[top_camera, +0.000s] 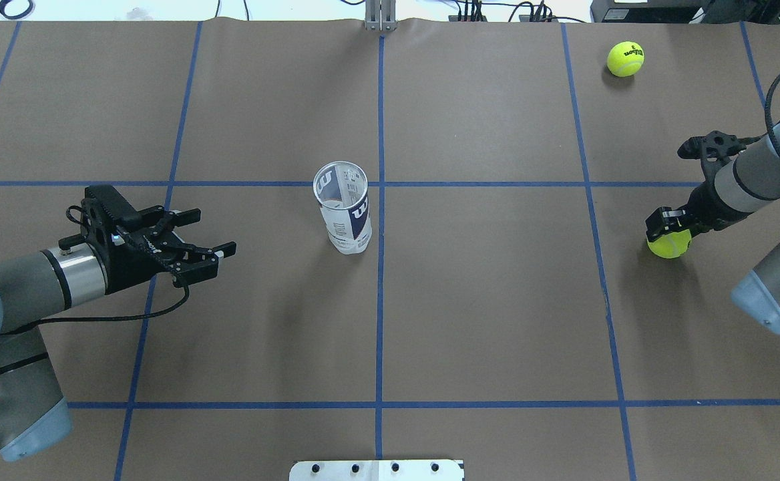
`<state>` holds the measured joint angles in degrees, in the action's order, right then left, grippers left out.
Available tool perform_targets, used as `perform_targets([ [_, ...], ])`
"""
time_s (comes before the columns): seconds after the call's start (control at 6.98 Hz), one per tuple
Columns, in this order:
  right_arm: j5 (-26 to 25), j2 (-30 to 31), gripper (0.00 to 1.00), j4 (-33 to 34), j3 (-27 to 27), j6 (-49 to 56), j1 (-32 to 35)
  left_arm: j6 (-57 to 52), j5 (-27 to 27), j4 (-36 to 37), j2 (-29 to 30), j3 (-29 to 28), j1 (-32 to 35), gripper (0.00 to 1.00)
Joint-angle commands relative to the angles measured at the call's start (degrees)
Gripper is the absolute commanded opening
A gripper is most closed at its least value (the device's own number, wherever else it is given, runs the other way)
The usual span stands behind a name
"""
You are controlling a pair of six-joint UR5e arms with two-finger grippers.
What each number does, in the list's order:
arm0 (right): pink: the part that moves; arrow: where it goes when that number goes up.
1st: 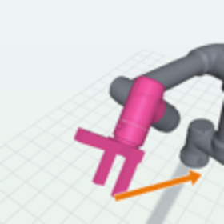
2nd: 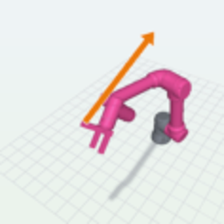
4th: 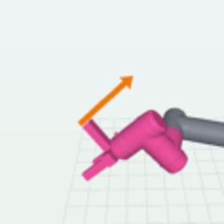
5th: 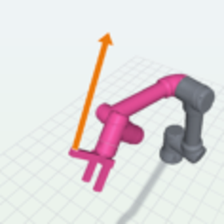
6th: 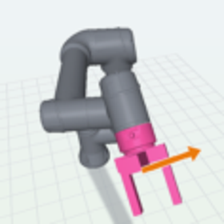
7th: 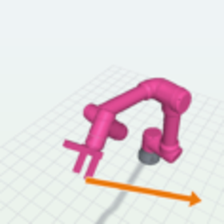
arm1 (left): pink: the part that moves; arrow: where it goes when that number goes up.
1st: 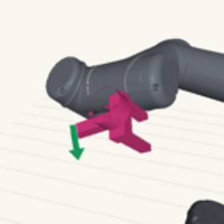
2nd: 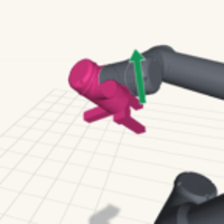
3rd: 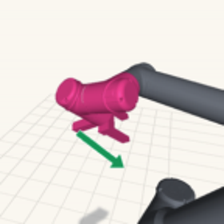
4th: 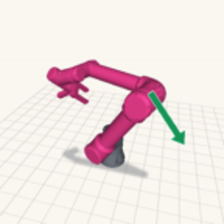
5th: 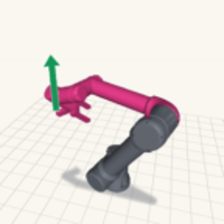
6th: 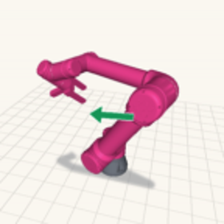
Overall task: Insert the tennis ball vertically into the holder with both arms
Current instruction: 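Reach the right gripper to the nearer yellow tennis ball and grasp it, then lift the ball with the right gripper while the left gripper grasps the upright can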
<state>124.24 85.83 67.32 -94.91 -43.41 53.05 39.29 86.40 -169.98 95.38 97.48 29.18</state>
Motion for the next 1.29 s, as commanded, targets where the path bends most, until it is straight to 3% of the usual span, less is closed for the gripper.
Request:
perform_targets([
  [0.0, 2.48, 0.12, 0.0, 0.09, -4.29, 0.08, 2.3, 0.0, 0.0, 0.09, 0.33, -0.01, -0.09, 0.99],
  [0.14, 6.15, -0.48, 0.0, -0.08, -5.62, 0.08, 6.15, -0.17, 0.0, 0.09, 1.98, -1.14, -0.18, 0.99],
  [0.43, 7.77, -2.93, 0.0, 0.09, -7.48, -0.01, 8.29, -0.53, -0.18, -0.09, 9.96, -7.71, -0.27, 0.99],
  [0.72, 7.6, -7.77, 0.0, 1.4, -6.6, -0.8, 8.13, -2.88, -1.14, -0.18, 12.9, -11.78, -0.44, 0.98],
  [1.15, 7.6, -11.82, 0.0, 5.89, -7.48, -0.97, 8.12, -5.98, -10.17, -0.26, 13.6, -12.49, -5.69, 0.98],
])
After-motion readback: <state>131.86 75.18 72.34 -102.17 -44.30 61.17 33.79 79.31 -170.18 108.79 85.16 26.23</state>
